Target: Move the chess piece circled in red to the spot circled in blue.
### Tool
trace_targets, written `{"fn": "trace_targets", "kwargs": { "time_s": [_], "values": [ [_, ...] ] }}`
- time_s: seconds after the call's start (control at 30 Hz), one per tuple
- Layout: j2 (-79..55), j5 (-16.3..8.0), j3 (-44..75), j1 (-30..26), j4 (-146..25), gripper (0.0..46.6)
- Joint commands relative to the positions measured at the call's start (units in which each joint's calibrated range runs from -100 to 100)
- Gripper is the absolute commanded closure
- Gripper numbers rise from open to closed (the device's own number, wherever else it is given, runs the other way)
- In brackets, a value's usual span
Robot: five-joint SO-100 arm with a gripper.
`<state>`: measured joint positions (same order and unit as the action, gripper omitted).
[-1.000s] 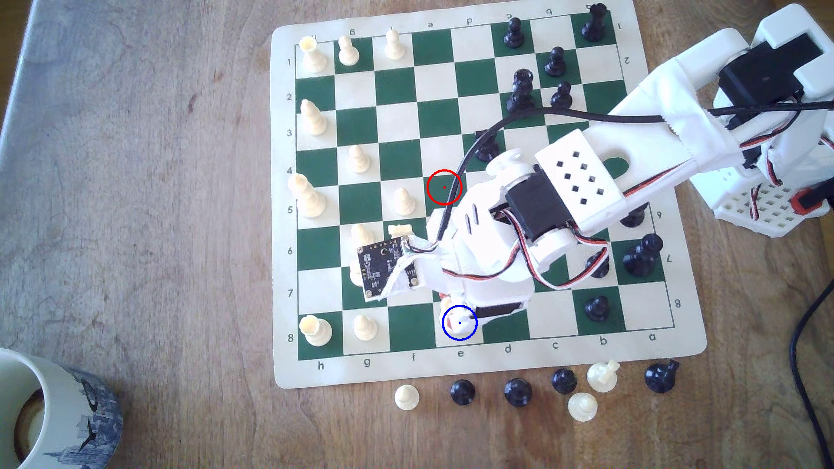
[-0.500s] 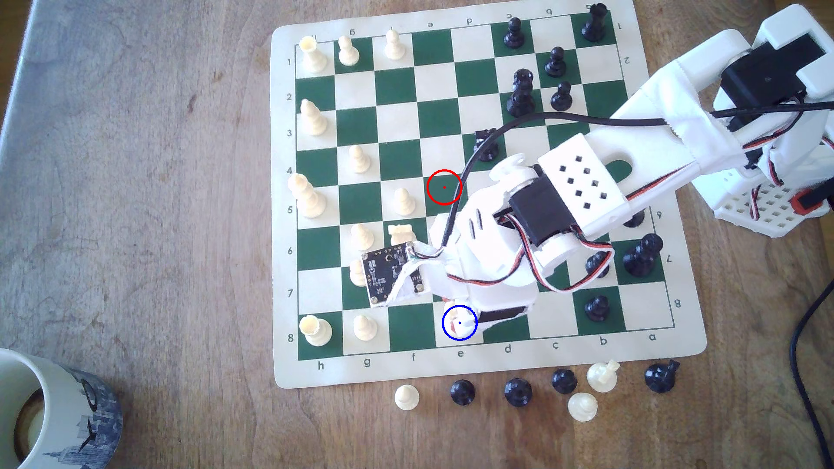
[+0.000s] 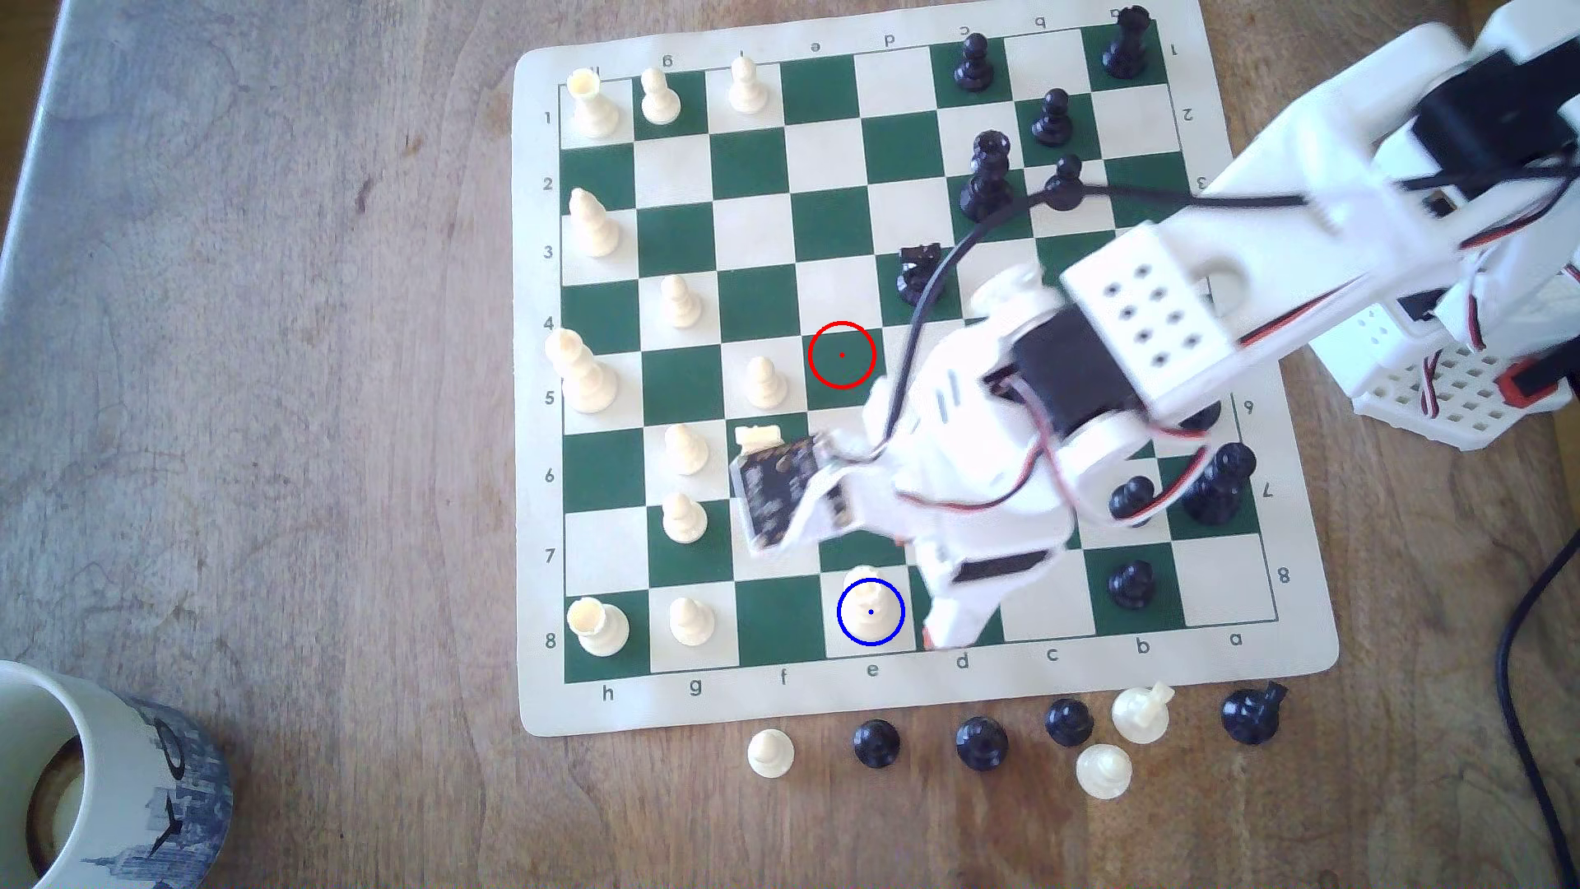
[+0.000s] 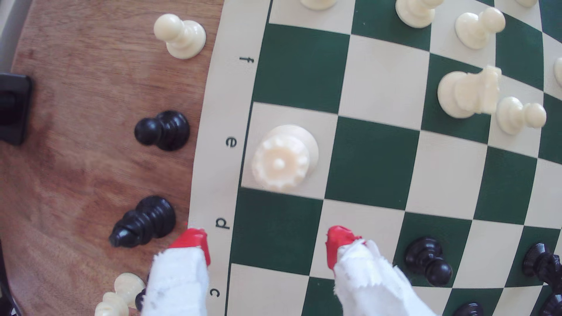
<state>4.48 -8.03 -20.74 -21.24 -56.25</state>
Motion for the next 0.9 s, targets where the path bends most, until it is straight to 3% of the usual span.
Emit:
{"fn": "trace_targets", "kwargs": {
  "time_s": [0.0,0.07,0.17,0.23,0.37,0.5,0.57,0.67,0.87],
  "values": [
    [17.2,-2.2,-12.0,-0.9,6.3,25.0],
    [21.0,-2.2,-18.5,-1.3,8.3,25.0],
    [27.1,-1.9,-29.1,-0.5,15.6,30.5],
    [29.8,-1.9,-31.8,3.8,22.8,35.0],
    [33.8,-1.2,-35.1,8.5,29.4,35.3],
    [38.0,2.3,-44.4,11.7,38.8,37.4],
    [40.0,5.3,-54.8,14.6,57.7,38.9],
    [41.9,6.2,-61.6,18.1,77.6,38.9],
    [55.5,8.3,-65.9,20.2,94.4,39.4]
  ]
}}
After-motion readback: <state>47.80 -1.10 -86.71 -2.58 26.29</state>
